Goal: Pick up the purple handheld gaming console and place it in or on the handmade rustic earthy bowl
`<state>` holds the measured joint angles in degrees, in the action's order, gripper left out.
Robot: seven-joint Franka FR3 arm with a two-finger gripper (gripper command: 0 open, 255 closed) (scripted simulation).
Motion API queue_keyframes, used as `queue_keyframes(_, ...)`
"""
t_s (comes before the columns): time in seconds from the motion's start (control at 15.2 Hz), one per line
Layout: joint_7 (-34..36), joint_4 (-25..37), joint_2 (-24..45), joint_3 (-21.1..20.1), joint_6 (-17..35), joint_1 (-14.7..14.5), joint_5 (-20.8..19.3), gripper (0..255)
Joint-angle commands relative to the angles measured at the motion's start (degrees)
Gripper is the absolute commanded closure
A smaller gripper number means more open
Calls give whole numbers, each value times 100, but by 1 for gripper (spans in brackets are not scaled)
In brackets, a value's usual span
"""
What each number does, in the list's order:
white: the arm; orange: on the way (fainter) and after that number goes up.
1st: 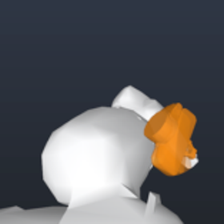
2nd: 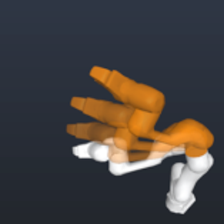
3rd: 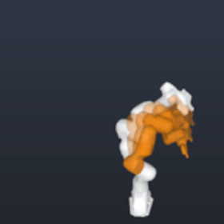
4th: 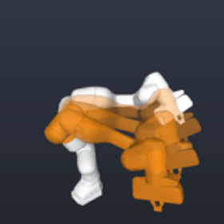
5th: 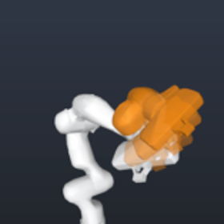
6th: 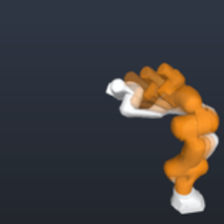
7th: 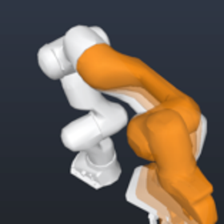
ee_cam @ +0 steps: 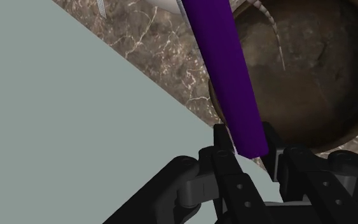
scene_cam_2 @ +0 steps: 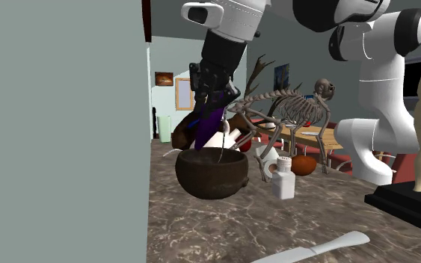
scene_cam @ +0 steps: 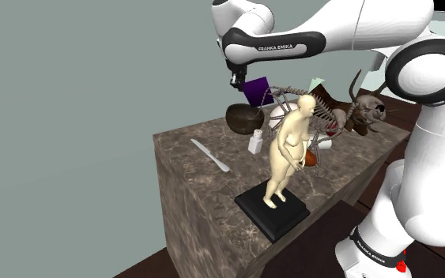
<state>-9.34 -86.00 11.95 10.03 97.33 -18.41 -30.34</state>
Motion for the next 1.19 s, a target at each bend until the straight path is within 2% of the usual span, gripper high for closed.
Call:
queue_keyframes(0.0, 5, -20, 2, -2, -5, -1, 8, 255)
queue_keyframes(0.07, 8, -19, 3, -3, -7, -3, 8, 0)
queue_keyframes(0.4, 5, -20, 2, -2, -5, -1, 8, 0)
queue_keyframes(0.66, -91, 777, 134, -100, -728, -180, 37, 0)
queue_keyframes(1.12, -91, 777, 134, -100, -728, -180, 37, 0)
